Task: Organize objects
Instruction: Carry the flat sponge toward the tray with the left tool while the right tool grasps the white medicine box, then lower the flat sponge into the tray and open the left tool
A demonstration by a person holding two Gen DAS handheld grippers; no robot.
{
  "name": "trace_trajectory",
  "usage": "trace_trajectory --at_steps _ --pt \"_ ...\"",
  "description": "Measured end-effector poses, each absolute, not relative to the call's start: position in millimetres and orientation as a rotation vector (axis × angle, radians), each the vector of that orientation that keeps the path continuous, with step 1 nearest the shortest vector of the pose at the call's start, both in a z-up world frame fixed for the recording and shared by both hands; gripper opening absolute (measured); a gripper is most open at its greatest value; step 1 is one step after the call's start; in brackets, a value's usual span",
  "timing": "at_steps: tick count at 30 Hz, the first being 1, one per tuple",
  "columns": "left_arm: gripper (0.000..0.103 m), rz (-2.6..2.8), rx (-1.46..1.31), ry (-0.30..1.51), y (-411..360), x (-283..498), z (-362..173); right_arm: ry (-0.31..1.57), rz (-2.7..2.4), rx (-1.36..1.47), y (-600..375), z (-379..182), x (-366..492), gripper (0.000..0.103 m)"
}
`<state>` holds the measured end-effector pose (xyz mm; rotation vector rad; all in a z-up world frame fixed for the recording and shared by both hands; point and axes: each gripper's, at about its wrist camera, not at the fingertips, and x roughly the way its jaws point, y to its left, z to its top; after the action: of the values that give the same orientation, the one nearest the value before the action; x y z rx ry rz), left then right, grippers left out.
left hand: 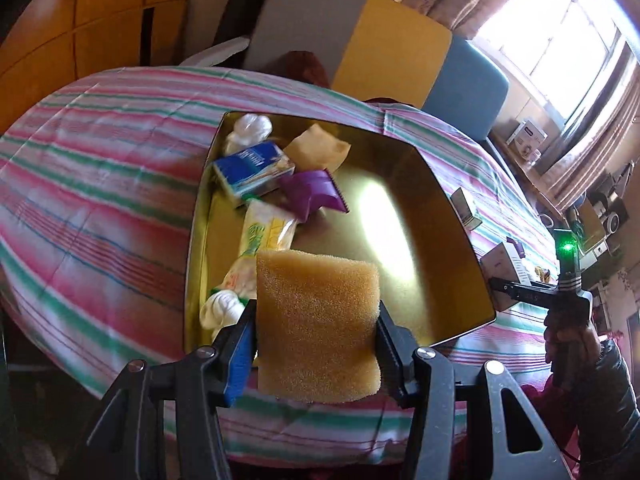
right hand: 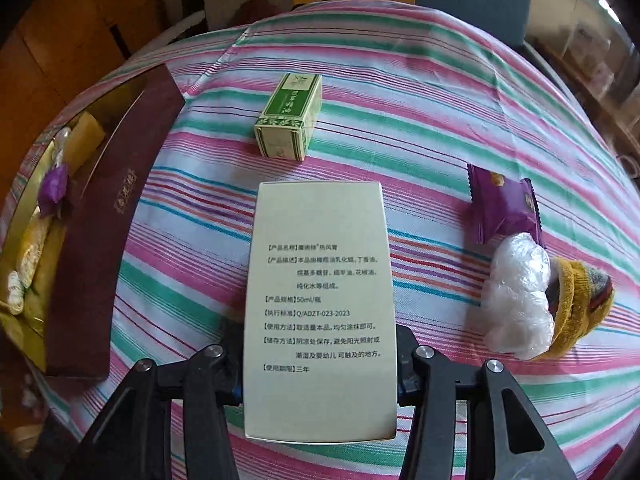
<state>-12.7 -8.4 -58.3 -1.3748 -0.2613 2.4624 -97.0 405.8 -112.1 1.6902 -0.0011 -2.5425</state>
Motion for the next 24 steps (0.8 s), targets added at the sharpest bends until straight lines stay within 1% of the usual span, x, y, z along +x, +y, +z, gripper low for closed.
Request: trace_trajectory --at_steps 4,10,14,19,21,24 --pt "0.054 2.432 -1.36 -0.263 -2 -16 -56 -0.001 -2.54 1.693 406 -111 -96 0.051" --pt "0.054 2.393 -1.342 -0.182 28 -43 -50 0.005 -2.542 1.693 404 -112 -98 0.051" --pt "0.054 2.362 -1.426 -0.16 41 -64 -70 0.005 -2.542 1.693 404 -112 -99 0.051" --pt "0.054 2.363 -1.577 -0.061 41 -72 -101 0.004 -2.543 1.694 403 -113 -99 0.051" --pt "0.056 2.387 -1.618 -0.039 34 -74 -111 0.002 -2.543 1.694 404 -113 -99 0.051" --pt "0.057 2.366 -1.611 -0.09 25 -71 -117 -0.005 -2.542 1.695 403 -113 -99 0.051"
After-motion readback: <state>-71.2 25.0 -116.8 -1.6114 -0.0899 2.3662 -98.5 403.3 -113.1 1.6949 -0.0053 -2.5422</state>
